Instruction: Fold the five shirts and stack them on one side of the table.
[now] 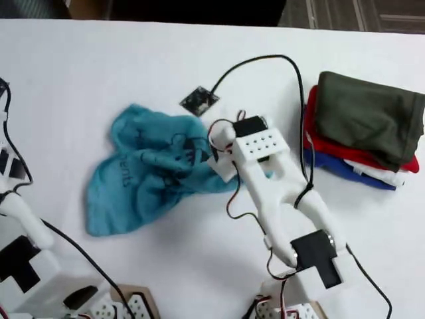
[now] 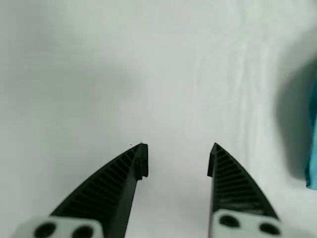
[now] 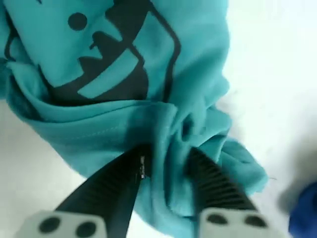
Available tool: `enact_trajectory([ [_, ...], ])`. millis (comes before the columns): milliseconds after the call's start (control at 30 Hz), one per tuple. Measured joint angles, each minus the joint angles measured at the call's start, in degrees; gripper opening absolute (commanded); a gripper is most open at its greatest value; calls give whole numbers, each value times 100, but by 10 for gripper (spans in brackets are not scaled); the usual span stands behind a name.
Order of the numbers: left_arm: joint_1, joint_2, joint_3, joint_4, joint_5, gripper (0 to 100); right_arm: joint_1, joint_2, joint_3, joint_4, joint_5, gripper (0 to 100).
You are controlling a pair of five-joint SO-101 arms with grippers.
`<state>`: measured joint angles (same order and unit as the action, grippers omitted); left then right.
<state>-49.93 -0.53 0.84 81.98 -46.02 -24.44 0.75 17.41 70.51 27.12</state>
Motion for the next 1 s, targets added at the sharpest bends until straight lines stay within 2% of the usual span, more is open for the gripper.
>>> enact_trajectory([
  [100, 0, 0, 0, 0, 0, 218, 53, 0, -255, 299, 0, 448],
  [267, 0, 0, 0, 0, 0, 218, 185, 0, -862, 369, 0, 426],
  [467, 0, 0, 0, 0, 0, 218, 62, 0, -1055, 475, -9, 351],
  [600, 0, 0, 0, 0, 0, 218, -185, 0, -1055, 580, 0, 350],
  [1000, 0, 0, 0, 0, 0, 218, -167, 404, -1055, 791, 0, 330],
])
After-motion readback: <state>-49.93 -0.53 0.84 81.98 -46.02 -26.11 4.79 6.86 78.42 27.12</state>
